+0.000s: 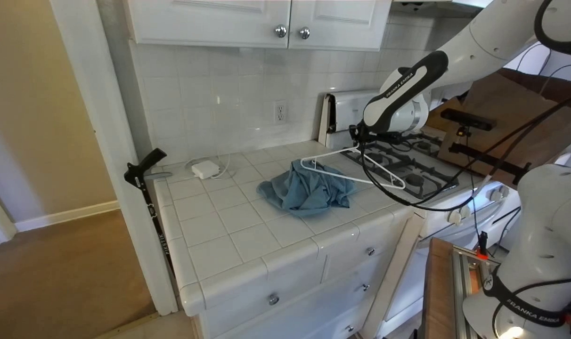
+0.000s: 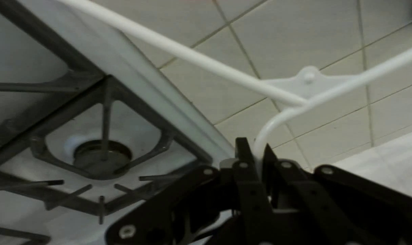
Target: Move the white hanger to the right then place the blue towel on the left.
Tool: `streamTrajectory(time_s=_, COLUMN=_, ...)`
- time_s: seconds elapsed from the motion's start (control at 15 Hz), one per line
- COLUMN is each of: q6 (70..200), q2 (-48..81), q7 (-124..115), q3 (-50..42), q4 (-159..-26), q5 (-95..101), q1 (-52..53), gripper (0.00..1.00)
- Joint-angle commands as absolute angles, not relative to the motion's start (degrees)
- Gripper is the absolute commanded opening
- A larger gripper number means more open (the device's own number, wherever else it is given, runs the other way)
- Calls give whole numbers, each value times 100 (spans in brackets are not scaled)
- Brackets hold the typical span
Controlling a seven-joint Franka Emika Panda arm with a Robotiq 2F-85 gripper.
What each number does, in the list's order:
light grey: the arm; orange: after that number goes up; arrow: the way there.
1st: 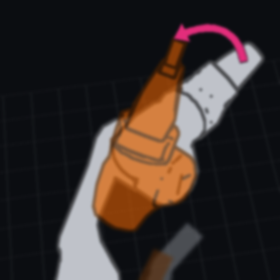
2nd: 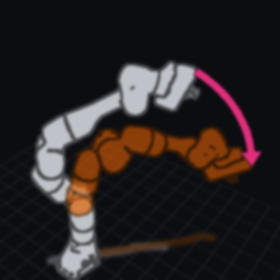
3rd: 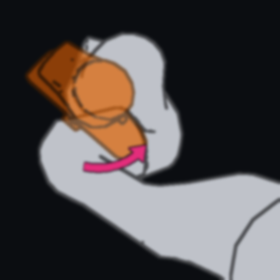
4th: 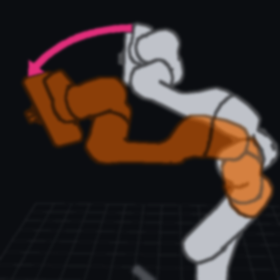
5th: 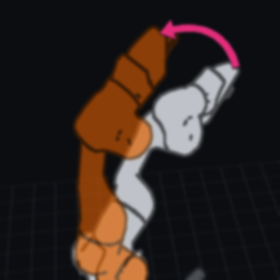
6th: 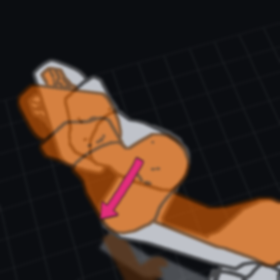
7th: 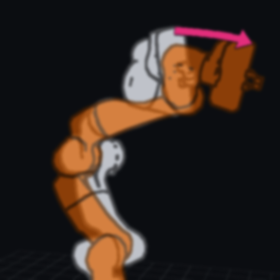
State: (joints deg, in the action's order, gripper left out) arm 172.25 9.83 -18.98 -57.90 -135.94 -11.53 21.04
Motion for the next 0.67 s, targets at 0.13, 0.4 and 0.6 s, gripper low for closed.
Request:
streamTrajectory(time_s=0.13, q6=16646, q2=1529, q7=-3577, q3=-7287, q4=-13539, q5=-1015, q1=3186, gripper=2)
streamTrajectory(time_s=0.4, q6=16154, q2=1977, q7=-4556, q3=-8137, q4=-13632, q5=-1199, q1=3856, gripper=2)
streamTrajectory(time_s=0.6, q6=15759, q2=2406, q7=-5268, q3=-8493, q4=-13714, q5=-1278, q1=4145, gripper=2)
